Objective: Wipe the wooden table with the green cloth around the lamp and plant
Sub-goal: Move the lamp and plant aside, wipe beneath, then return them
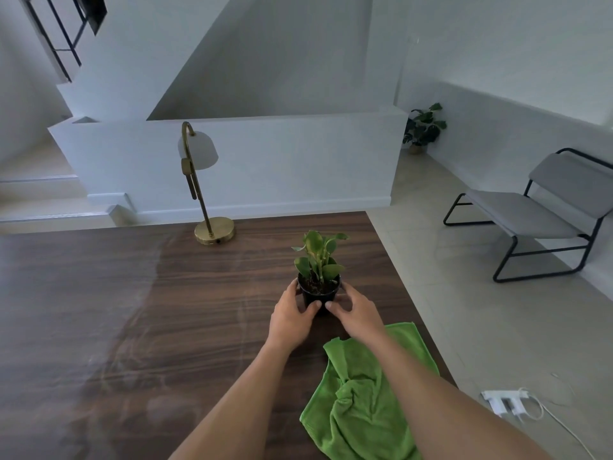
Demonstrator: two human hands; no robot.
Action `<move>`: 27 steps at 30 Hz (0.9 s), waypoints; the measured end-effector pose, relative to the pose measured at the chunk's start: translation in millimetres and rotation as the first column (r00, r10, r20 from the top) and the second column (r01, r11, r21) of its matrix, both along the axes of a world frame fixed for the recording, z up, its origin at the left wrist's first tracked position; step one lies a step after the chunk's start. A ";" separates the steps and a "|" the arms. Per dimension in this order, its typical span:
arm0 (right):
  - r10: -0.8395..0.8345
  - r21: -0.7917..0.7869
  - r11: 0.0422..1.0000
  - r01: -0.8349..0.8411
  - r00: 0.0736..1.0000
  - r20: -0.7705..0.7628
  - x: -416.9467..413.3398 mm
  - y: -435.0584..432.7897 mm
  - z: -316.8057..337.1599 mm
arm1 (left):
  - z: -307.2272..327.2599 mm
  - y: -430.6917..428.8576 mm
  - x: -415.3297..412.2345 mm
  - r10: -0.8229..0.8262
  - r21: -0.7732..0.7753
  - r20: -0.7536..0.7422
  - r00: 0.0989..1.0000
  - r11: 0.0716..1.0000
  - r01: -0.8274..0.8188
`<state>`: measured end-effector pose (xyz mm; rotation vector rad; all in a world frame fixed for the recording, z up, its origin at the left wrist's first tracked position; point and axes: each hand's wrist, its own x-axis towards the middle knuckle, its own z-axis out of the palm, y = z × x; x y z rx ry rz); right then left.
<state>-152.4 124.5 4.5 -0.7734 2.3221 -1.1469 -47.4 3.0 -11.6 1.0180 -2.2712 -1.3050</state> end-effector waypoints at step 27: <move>0.229 -0.038 0.970 -0.240 0.954 -0.195 93.7 -83.2 45.1 | 50.3 -71.3 93.2 0.257 -0.167 0.085 0.963 0.956 -0.241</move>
